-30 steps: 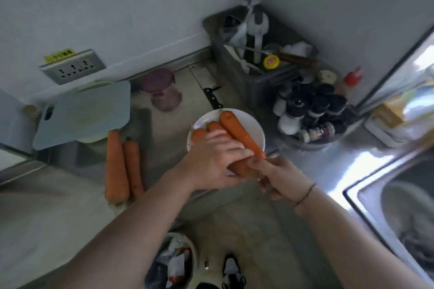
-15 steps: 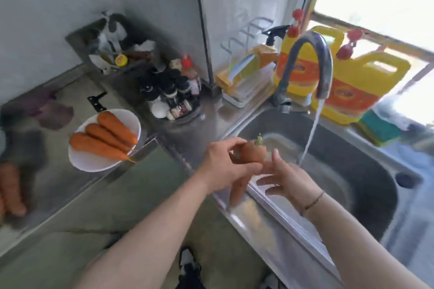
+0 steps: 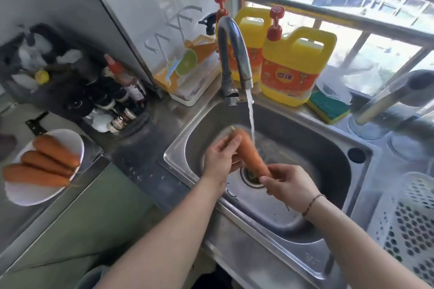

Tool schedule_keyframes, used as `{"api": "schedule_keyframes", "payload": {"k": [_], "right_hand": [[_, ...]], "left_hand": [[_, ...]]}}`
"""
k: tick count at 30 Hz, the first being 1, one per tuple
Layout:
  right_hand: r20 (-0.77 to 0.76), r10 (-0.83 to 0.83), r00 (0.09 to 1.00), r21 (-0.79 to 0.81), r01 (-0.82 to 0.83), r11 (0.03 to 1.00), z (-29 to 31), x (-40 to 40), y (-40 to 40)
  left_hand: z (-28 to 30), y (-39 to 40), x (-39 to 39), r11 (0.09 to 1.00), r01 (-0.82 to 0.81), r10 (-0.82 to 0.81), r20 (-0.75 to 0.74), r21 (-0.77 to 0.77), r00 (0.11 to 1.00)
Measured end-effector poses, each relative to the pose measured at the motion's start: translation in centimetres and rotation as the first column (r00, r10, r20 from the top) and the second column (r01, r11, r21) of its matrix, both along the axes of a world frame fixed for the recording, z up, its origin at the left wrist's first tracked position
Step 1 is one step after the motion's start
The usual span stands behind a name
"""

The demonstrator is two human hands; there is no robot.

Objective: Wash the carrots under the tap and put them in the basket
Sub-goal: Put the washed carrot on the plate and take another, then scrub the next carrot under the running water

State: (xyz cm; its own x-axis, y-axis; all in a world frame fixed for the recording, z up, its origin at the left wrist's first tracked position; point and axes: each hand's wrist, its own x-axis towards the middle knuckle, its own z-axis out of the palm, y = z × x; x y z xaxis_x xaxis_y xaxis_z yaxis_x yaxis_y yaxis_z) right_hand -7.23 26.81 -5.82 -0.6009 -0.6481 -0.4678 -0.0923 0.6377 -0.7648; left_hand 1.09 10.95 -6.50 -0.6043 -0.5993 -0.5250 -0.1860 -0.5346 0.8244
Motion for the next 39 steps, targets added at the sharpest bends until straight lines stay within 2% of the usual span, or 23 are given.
{"api": "schedule_keyframes", "payload": {"k": [4, 8, 13, 19, 21, 24, 27, 29, 31, 34, 37, 39], "right_hand": [[-0.01, 0.003, 1.0, 0.027, -0.003, 1.0, -1.1, -2.1, 1.3], [0.032, 0.008, 0.999, 0.032, -0.009, 0.999, -1.8, -3.4, 1.7], [0.337, -0.029, 0.941, -0.036, 0.043, 0.998, -2.4, -4.0, 1.9], [0.576, -0.023, 0.817, -0.021, 0.043, 0.999, -3.1, -4.0, 2.4], [0.611, -0.024, 0.791, 0.016, 0.018, 1.0, -2.9, -3.8, 2.1], [0.53, -0.028, 0.847, 0.078, -0.015, 0.997, -2.7, -3.2, 1.4], [0.303, -0.034, 0.952, 0.13, -0.006, 0.992, -3.0, -2.5, 0.7], [0.13, -0.011, 0.991, 0.167, -0.011, 0.986, -3.1, -1.9, 0.2], [0.112, -0.011, 0.994, 0.145, -0.006, 0.989, -3.2, -1.5, -0.1], [0.349, -0.068, 0.934, 0.036, 0.059, 0.998, -3.2, -1.7, 0.3], [0.6, -0.128, 0.79, -0.035, 0.186, 0.982, -2.9, -2.7, 0.9], [0.673, -0.129, 0.729, -0.025, 0.196, 0.98, -2.6, -2.9, 1.0]], "left_hand": [[-1.4, -1.1, -1.6, 0.999, 0.048, -0.048, 0.022, 0.021, 0.999], [-2.5, -1.3, -3.0, 0.985, 0.149, -0.142, -0.08, 0.084, 0.987], [-3.1, -0.9, -4.5, 0.956, 0.217, -0.175, -0.212, 0.196, 0.961], [-3.7, -1.4, -4.4, 0.928, 0.242, -0.21, -0.138, 0.284, 0.968], [-3.9, -1.5, -3.9, 0.913, 0.27, -0.244, -0.121, 0.306, 0.962], [-4.2, -1.6, -3.6, 0.921, 0.254, -0.234, -0.102, 0.295, 0.967], [-4.2, -1.4, -3.9, 0.949, 0.162, -0.153, -0.056, 0.271, 0.987], [-4.2, -1.0, -4.4, 0.963, 0.082, -0.08, -0.016, 0.256, 0.997], [-4.2, -0.9, -5.0, 0.978, 0.035, -0.04, 0.016, 0.207, 0.999], [-3.8, -1.6, -5.1, 0.979, 0.149, -0.145, -0.039, 0.142, 0.989], [-3.3, -2.6, -4.3, 0.938, 0.293, -0.265, -0.162, 0.185, 0.951], [-3.5, -2.8, -3.9, 0.91, 0.341, -0.292, -0.22, 0.236, 0.931]]}}
